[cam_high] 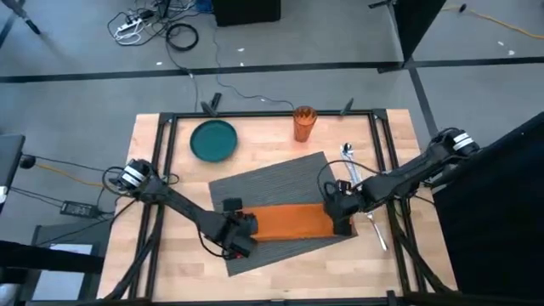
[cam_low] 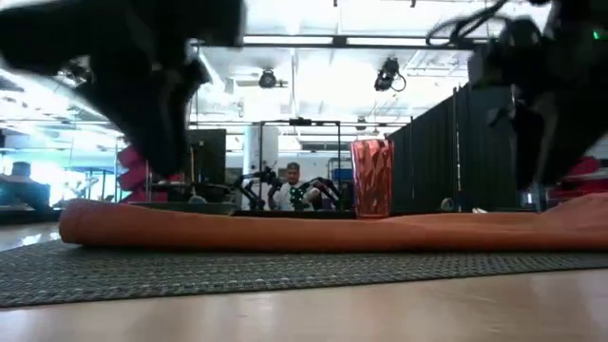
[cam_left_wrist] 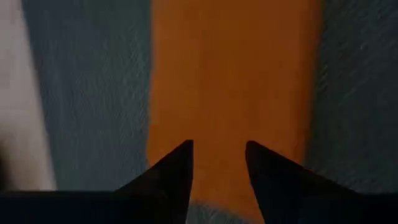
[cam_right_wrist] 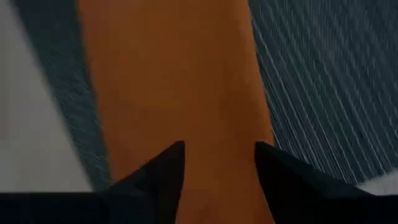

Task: Set table place
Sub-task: Fold the orange table napkin

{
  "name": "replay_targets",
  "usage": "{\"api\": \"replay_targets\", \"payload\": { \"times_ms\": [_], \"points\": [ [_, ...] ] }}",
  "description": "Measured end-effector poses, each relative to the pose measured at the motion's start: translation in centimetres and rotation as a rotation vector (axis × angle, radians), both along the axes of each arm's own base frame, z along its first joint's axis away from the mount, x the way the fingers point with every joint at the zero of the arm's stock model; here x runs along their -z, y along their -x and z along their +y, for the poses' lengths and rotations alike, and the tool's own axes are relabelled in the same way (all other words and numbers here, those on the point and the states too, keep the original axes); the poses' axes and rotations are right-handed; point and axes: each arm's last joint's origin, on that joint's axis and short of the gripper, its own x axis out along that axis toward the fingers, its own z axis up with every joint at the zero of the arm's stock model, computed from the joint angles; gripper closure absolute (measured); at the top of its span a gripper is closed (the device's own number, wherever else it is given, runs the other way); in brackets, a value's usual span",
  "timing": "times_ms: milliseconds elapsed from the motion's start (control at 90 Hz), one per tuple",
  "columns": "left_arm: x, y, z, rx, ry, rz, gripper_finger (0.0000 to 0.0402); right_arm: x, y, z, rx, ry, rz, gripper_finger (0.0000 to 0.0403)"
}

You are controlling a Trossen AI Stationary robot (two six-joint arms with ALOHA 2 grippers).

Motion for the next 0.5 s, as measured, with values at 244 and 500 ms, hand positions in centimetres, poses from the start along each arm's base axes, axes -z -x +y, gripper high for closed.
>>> {"api": "replay_targets", "payload": {
  "times_ms": [244, 500],
  "points": [
    [0.3, -2.0, 2.3, 0.039, 0.036, -0.234, 0.027, 1.2, -0.2, 2.1, 0.007, 0.0, -0.318, 0.0233],
    [4.1, -2.3, 3.1, 0.099, 0.241, -0.558, 0.027, 5.6, -0.4, 3.0, 0.038, -0.054, -0.558, 0.0236]
  ]
}}
